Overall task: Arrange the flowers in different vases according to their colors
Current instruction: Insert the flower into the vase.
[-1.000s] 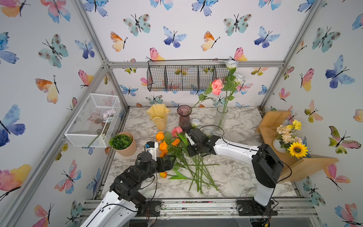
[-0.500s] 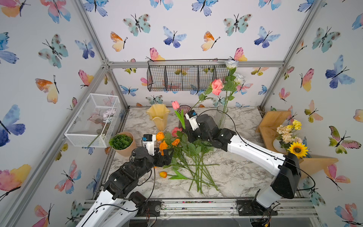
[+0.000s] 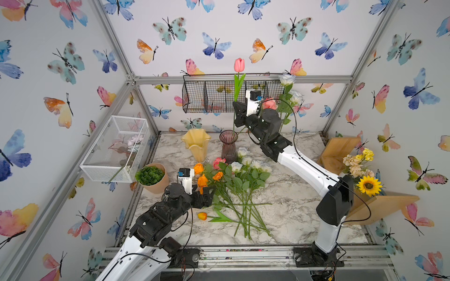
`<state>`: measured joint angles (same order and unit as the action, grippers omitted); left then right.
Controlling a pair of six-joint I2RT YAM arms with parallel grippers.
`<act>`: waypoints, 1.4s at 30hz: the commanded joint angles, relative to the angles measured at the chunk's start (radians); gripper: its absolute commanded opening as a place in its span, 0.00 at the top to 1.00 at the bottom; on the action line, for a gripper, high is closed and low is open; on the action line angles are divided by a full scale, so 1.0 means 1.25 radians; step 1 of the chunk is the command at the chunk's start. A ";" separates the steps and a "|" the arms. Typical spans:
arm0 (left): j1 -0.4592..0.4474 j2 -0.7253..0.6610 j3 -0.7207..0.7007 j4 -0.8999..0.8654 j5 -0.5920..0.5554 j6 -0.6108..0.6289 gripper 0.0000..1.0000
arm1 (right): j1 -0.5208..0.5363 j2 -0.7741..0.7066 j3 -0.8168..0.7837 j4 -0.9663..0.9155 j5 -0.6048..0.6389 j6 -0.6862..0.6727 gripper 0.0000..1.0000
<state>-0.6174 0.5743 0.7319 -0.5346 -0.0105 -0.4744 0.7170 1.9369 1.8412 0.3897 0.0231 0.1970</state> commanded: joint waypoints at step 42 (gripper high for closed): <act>0.005 -0.005 -0.010 0.020 -0.020 0.000 0.01 | 0.015 0.061 -0.249 0.305 0.036 -0.117 0.50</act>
<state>-0.6163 0.5678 0.7284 -0.5285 -0.0109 -0.4747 0.7280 2.0380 1.5501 0.7914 0.0437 0.0414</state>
